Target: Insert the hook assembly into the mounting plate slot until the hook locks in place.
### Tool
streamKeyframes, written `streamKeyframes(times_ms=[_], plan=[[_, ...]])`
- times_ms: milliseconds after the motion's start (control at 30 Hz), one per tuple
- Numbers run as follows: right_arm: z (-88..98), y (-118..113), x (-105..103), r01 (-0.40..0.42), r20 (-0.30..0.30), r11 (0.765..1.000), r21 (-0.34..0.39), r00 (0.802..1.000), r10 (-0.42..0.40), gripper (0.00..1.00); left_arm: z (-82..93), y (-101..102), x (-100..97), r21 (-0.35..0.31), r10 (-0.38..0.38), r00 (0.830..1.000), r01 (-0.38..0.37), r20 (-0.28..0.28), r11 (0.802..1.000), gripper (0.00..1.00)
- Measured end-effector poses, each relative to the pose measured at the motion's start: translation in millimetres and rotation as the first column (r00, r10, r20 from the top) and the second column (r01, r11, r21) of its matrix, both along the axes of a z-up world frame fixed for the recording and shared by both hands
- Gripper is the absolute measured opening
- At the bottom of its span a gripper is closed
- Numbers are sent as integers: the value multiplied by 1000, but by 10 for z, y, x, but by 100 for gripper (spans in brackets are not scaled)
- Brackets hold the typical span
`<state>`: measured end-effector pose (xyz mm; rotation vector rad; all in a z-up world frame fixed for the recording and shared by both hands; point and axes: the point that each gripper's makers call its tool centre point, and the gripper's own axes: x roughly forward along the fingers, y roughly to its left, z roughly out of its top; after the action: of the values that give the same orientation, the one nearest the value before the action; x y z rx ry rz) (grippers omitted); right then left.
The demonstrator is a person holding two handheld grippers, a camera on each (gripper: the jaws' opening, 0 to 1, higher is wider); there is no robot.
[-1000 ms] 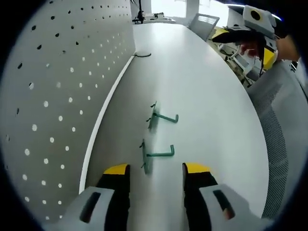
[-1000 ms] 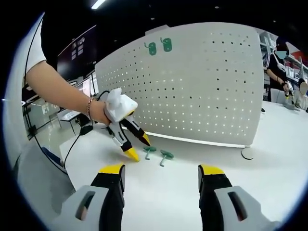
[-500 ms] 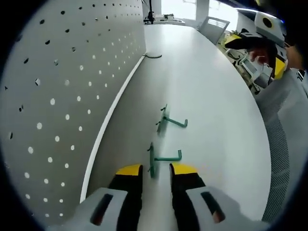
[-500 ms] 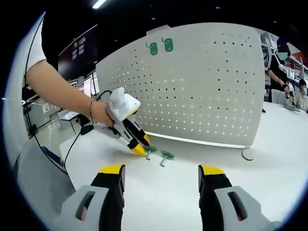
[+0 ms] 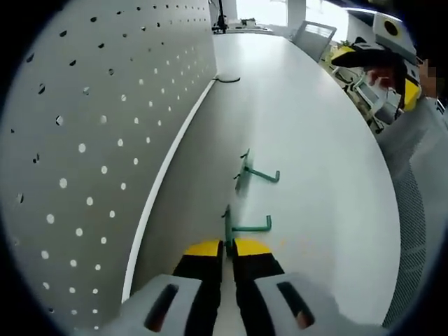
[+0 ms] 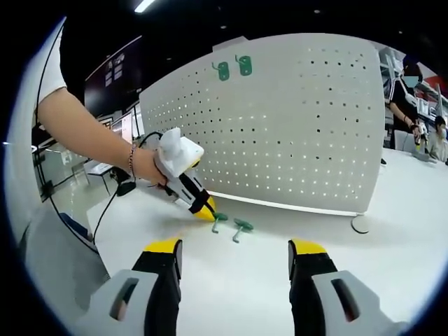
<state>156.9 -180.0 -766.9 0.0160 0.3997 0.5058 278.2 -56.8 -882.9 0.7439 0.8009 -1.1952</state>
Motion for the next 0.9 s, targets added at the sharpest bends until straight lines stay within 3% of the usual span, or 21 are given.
streamKeyframes(times_ms=[67,333,900], plan=[[-3,2,-1,-1,-1,1000,-2,1000,1,59,-9,7,13,0,17,1000,-17,-8,1000,6],[0,3,-2,-1,-1,1000,-3,1000,1,59,12,-6,-16,16,-36,999,36,21,999,5],[-6,21,-5,-9,-2,1000,-7,1000,9,59,28,-6,-21,29,-35,999,34,24,999,3]])
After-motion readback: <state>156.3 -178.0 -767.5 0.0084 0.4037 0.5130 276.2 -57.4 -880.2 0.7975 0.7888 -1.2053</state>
